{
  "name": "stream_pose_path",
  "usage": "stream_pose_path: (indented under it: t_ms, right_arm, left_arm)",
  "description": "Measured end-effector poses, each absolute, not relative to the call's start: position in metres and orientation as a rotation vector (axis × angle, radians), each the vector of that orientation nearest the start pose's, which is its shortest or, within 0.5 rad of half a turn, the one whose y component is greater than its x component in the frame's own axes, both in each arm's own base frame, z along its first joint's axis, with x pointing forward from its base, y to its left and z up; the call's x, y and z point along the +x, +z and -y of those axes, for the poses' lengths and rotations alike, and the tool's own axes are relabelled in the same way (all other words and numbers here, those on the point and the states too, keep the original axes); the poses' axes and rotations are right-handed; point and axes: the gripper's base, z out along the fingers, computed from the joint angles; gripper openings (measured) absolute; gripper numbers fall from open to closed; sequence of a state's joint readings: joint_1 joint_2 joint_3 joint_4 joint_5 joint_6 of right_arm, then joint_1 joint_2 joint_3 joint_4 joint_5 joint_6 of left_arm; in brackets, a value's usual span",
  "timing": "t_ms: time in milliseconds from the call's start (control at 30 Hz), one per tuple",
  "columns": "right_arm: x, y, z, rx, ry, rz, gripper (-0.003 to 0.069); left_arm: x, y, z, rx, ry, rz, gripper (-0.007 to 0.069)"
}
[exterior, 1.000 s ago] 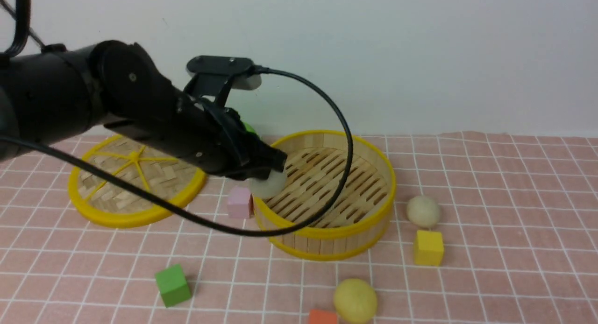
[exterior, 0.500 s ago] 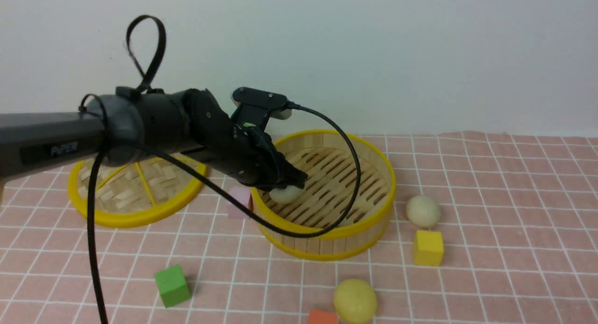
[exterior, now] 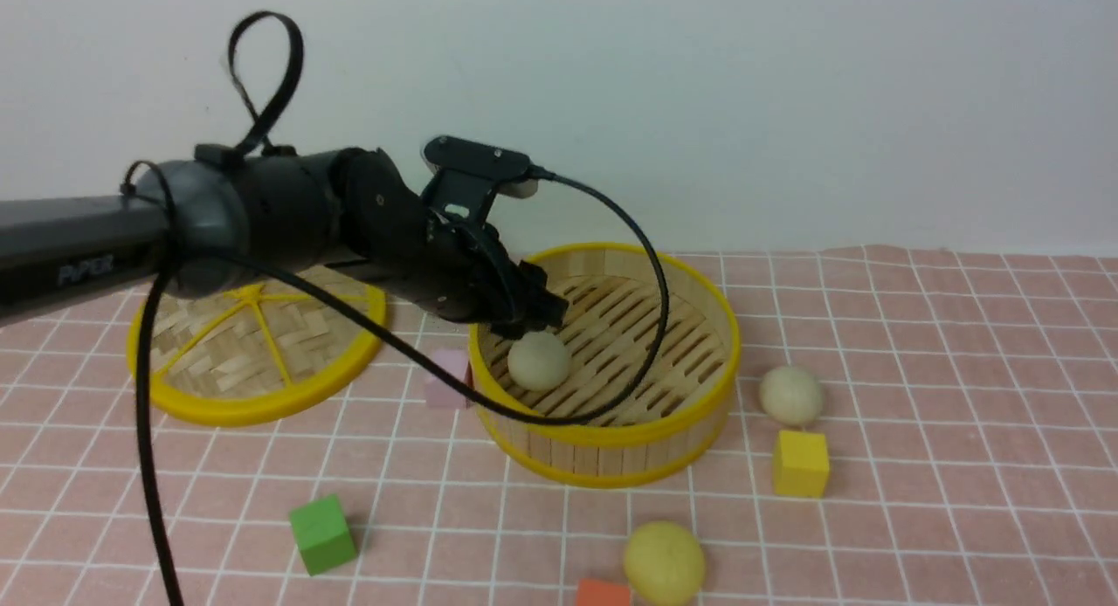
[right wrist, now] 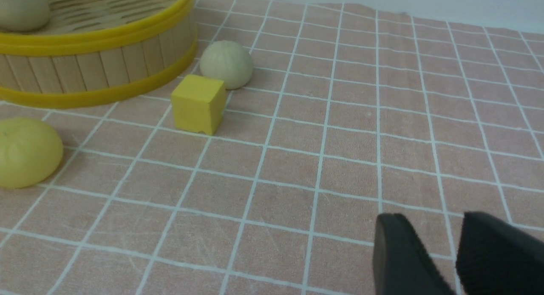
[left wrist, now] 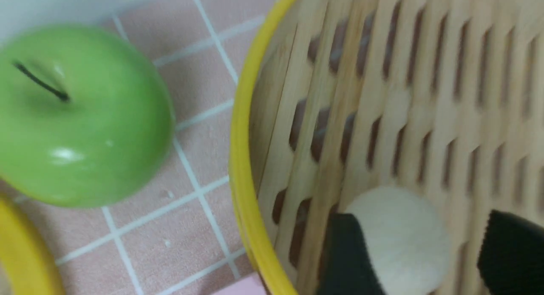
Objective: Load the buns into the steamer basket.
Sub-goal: Use the right arm to grab a steamed stuffed bun
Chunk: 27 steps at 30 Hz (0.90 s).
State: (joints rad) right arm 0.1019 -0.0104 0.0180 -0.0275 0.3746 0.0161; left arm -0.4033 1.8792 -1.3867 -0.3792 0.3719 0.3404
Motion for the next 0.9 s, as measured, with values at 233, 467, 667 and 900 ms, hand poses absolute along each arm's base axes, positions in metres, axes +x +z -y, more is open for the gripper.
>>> stream_pose_path:
  t_ms: [233,467,667,900]
  right_arm:
    - [0.052,0.174,-0.004,-0.097,0.055,-1.864,0.0240]
    - [0.052,0.174,-0.004,-0.097,0.055,-1.864,0.0240]
    - [0.052,0.174,-0.004,-0.097,0.055,-1.864,0.0240]
    - [0.052,0.174,-0.004,-0.097,0.055,-1.864,0.0240]
  left_arm:
    - [0.346,0.301,0.173,0.459,-0.496,-2.354,0.0304]
    - [0.297,0.316,0.189,0.658,-0.558,-2.521,-0.0014]
    - [0.241,0.376,0.182,0.746,-0.623,-2.354,-0.0014]
    - [0.167,0.397,0.134,0.644,-0.654,-2.091,-0.0014]
